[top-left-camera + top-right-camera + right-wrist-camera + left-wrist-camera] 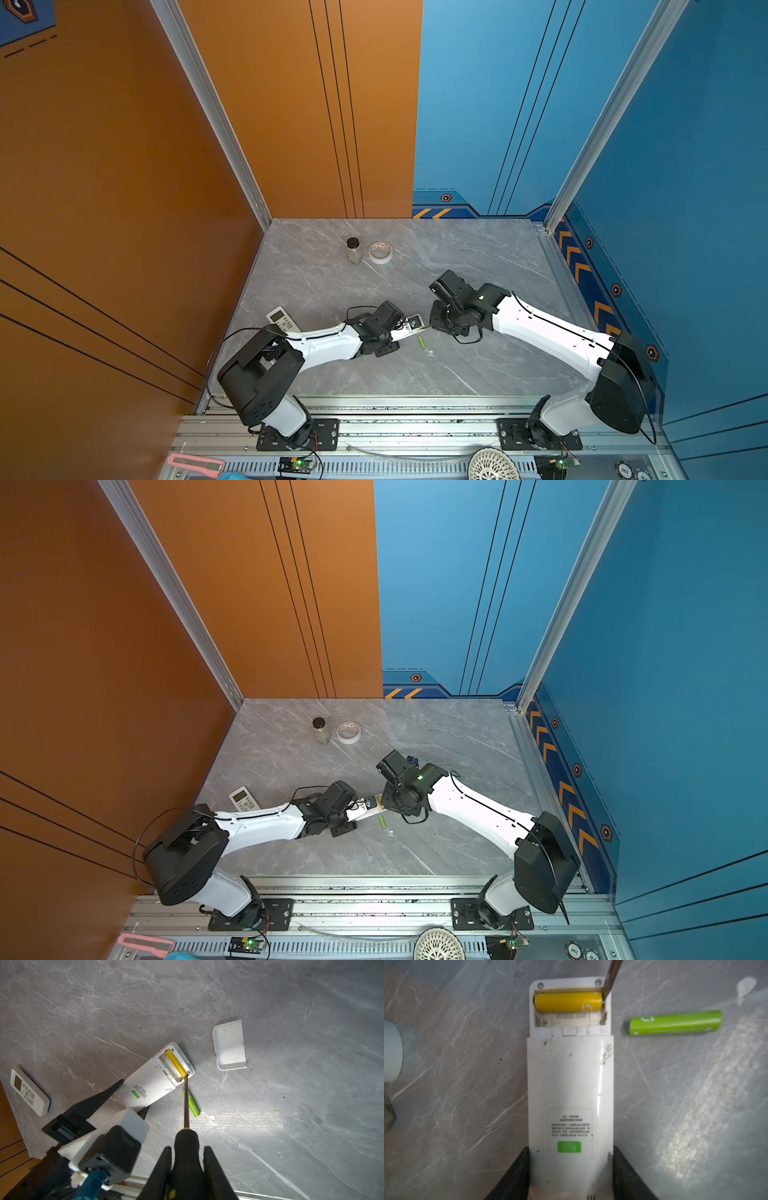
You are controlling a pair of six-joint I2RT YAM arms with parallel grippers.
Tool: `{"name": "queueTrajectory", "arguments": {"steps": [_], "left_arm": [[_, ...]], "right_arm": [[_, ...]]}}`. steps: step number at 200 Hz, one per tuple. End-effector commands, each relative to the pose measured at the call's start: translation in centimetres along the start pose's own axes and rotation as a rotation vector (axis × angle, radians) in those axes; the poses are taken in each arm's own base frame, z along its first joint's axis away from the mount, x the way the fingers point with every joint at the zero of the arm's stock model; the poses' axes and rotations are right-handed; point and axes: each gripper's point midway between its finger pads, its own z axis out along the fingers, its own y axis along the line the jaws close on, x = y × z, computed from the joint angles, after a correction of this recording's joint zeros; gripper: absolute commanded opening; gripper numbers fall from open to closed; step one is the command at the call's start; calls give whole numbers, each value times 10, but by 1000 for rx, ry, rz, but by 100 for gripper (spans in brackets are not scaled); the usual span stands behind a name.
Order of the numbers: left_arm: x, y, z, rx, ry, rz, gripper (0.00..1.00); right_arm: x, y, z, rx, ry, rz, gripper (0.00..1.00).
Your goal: Unload the batteries from the remote control
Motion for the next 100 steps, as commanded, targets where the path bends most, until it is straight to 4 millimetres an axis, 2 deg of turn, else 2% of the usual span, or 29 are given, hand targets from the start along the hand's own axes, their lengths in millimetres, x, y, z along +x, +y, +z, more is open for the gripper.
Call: {"name": "queueTrajectory", "arguments": {"steps": [1,60,81,100], "left_arm": [[45,-23,9,72,145,20,11],[44,-25,9,83,143,26,11],[44,-28,8,106,145,31,10],[43,-31,7,123,140,38,9]], "right_arm": [[3,-3,-2,22,22,3,0],[0,-12,5,90,-14,-4,0],[1,-13,14,77,-96,8,0],[11,-19,27,51,-155,42,0]]}}
